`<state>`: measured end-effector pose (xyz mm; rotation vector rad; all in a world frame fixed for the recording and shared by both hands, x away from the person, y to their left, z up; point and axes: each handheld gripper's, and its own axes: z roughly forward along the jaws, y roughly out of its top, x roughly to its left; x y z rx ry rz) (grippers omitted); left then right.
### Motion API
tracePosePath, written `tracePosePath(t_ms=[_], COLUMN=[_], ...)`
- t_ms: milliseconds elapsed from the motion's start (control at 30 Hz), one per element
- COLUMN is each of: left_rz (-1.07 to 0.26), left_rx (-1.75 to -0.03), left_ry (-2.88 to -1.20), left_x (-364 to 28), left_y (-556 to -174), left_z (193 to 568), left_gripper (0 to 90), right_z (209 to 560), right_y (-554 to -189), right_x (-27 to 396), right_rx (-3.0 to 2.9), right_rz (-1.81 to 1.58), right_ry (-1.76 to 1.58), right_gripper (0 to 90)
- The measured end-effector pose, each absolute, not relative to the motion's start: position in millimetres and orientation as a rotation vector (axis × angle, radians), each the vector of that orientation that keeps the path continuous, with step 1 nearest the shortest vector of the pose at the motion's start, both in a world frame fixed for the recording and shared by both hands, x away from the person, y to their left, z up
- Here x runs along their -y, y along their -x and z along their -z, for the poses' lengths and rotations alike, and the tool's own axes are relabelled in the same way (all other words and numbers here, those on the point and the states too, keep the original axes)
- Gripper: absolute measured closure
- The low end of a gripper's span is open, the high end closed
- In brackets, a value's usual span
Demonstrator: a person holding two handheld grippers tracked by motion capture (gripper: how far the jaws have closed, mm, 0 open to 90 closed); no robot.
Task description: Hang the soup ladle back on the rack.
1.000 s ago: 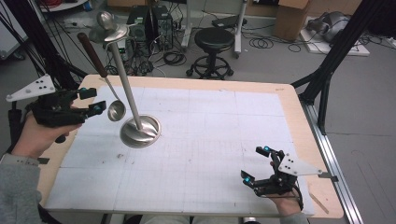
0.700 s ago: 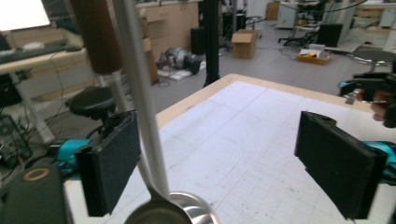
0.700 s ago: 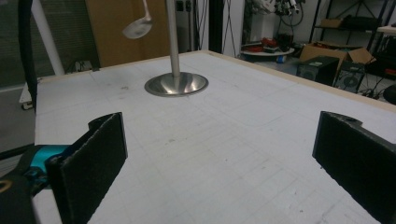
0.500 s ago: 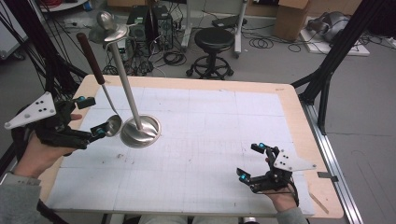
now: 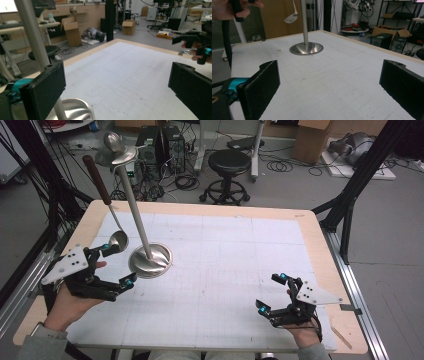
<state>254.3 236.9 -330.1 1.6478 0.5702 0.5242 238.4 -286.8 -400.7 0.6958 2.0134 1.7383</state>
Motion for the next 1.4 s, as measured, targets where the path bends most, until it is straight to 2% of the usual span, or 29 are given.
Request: tracePosePath(t_ms=[467,933,1133,1400], left_rz=[-0.533,-0.566,-0.591,-0.647], left_rx=[-0.655,-0.684,-0.701,-0.833], left_ry=[-1.545,-1.578,-1.572,-1.492], left_x=[-243,-252,-273,-302], left_y=[-246,-241,-231,-217], left_z=[367,398,404,420], left_gripper=[1.7,1.7,1.8,1.7], right_z=[400,400,403,410], right_y=[-237,-236,-235,-232], right_x=[294,305,318,342], right_rx=[-1.986,-1.955,-1.932,-1.878], right_rz=[-1.737,-1.713,-1.724,-1.699], right_ry=[-0.718,-0.745,-0.807,-0.894], right_gripper=[1.8,1.8,1.8,1.8])
